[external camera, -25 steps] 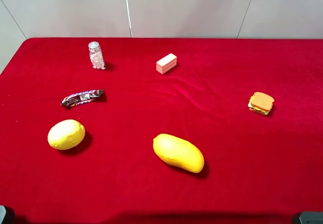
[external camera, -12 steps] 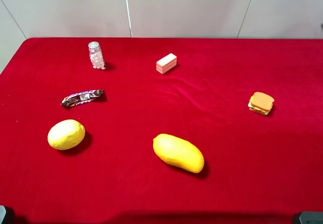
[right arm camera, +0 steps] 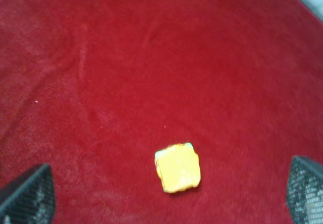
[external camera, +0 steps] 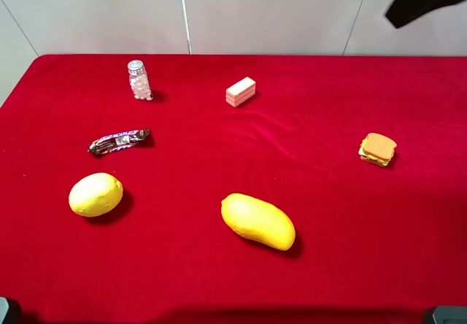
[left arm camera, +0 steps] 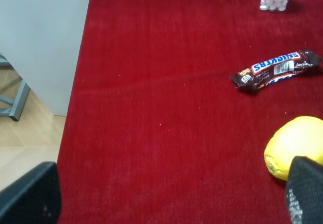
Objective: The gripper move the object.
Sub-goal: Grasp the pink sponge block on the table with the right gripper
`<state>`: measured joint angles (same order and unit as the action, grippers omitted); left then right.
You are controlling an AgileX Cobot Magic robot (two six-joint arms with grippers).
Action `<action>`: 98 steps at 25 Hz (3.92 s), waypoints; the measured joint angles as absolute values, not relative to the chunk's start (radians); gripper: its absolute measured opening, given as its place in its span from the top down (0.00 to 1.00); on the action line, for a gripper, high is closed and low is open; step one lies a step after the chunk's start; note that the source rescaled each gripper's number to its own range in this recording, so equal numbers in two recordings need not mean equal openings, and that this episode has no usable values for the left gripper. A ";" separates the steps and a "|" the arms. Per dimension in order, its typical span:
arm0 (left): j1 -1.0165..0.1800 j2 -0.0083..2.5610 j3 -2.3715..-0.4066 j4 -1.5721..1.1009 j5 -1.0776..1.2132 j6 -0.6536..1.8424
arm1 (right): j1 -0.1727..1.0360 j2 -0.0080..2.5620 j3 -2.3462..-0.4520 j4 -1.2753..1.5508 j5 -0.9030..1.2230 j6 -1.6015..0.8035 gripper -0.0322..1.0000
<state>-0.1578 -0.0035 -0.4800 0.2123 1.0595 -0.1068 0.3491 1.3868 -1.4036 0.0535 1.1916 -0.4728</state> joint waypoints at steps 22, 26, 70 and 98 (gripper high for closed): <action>-0.158 -0.004 -0.480 0.212 1.059 -0.107 | 0.412 1.848 -1.795 0.058 1.218 -0.700 0.00; -0.158 -0.004 -0.480 0.212 1.059 -0.107 | 0.436 1.928 -1.871 0.059 1.218 -0.706 0.00; -0.158 -0.004 -0.480 0.212 1.059 -0.107 | 0.587 2.359 -2.102 0.033 1.072 -1.098 0.00; -0.158 -0.004 -0.480 0.213 1.059 -0.107 | 0.587 2.476 -2.105 0.008 1.022 -1.102 0.00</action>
<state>-0.1578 -0.0035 -0.4800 0.2131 1.0595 -0.1068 0.5869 2.4757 -2.1054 0.0085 1.0222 -1.1021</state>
